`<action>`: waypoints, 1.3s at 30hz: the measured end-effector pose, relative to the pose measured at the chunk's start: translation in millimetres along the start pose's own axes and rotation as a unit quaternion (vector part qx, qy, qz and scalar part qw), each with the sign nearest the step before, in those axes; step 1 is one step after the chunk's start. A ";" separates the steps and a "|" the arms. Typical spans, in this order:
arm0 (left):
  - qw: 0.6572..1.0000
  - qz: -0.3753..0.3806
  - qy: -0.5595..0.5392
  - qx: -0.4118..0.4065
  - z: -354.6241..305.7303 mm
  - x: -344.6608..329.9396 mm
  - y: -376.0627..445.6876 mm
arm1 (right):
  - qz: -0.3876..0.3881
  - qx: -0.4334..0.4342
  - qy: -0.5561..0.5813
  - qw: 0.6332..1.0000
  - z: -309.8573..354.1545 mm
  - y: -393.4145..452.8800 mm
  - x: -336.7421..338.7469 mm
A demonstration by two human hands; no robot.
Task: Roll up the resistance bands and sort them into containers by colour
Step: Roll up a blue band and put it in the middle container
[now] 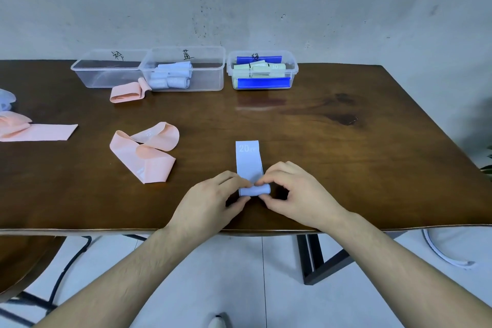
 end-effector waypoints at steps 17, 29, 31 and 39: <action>0.998 -0.001 -0.021 0.053 2.6 -4.2 -0.3 | 0.010 -0.005 0.014 1.000 -6.0 6.5 -4.5; 0.998 -0.003 -0.008 0.063 6.2 -6.0 7.5 | 0.004 0.007 0.005 1.000 -8.6 10.4 -6.0; 0.998 0.003 -0.004 0.067 6.6 -6.6 8.4 | 0.006 0.003 0.007 1.000 -9.2 11.8 -6.2; 0.997 0.031 -0.021 0.065 5.9 -5.3 9.9 | 0.006 -0.011 0.013 1.000 -15.9 17.0 -7.1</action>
Point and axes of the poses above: each hand's wrist, its own y-axis towards the middle knuckle, its own x-axis out of the back of the hand, z = x × y, the point moved 3 cm from there along y, towards the middle knuckle, and after that the axes turned 15 degrees about x, right-handed, at the moved point
